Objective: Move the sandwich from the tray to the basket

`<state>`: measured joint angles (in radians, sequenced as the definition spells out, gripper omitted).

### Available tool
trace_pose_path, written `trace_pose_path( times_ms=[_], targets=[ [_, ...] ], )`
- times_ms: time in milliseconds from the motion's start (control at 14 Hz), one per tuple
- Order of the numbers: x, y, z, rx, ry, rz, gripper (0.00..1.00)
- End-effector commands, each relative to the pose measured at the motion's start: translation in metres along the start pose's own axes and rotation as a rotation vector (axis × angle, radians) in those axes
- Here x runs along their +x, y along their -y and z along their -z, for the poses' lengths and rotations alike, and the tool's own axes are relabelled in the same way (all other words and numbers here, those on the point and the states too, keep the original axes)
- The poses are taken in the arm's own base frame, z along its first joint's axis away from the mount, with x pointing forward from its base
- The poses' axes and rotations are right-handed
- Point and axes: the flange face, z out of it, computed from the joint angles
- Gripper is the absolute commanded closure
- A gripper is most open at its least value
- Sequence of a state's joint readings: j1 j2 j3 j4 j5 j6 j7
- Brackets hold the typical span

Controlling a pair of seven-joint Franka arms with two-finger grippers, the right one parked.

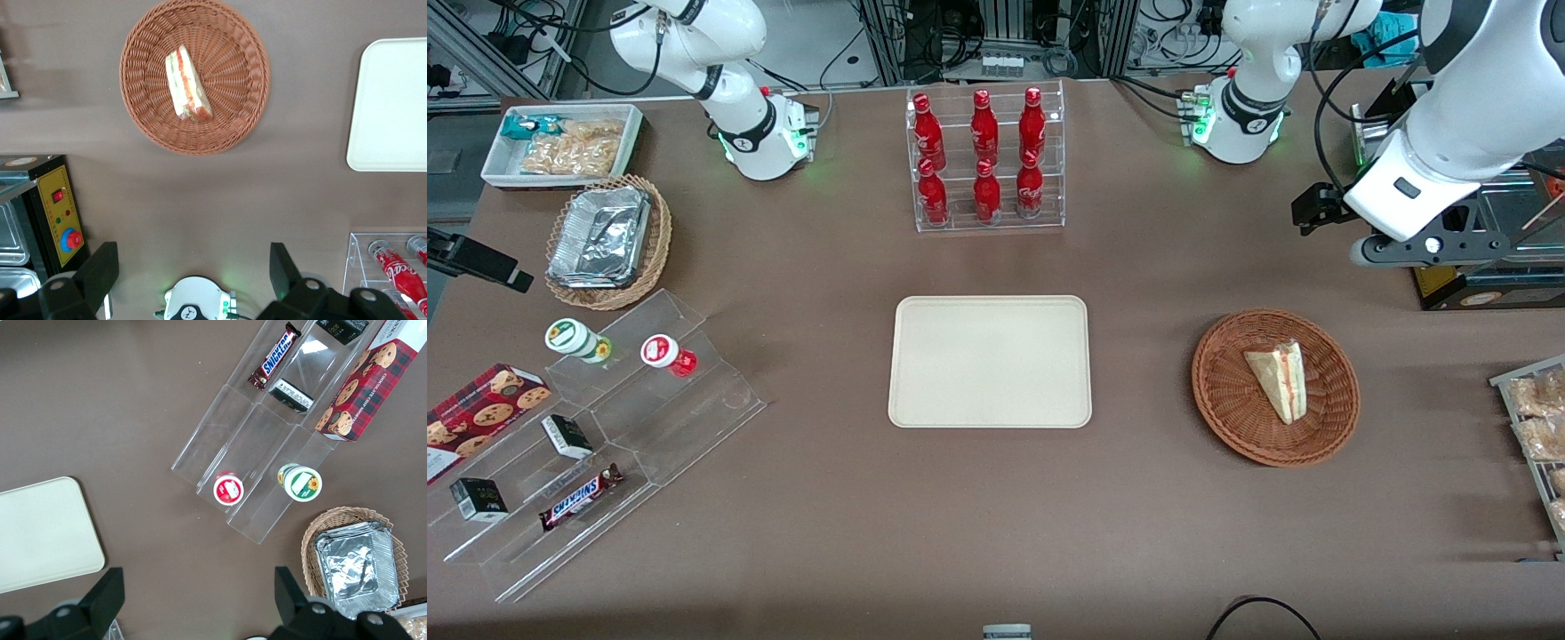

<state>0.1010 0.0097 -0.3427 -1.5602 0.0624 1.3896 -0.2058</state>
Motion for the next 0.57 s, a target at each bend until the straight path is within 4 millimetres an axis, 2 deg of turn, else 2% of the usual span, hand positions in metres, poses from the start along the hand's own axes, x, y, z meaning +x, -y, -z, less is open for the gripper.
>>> trace_pose_path(
  times_ms=[0,143,500],
  targets=[
    [-0.0015,-0.0063,0.0054,-0.023,-0.044,0.015,0.0],
    [0.0017,-0.0095,-0.0027,-0.057,-0.056,0.015,0.0],
    [0.0053,-0.0086,-0.0026,-0.06,-0.064,0.021,0.0]
  ],
)
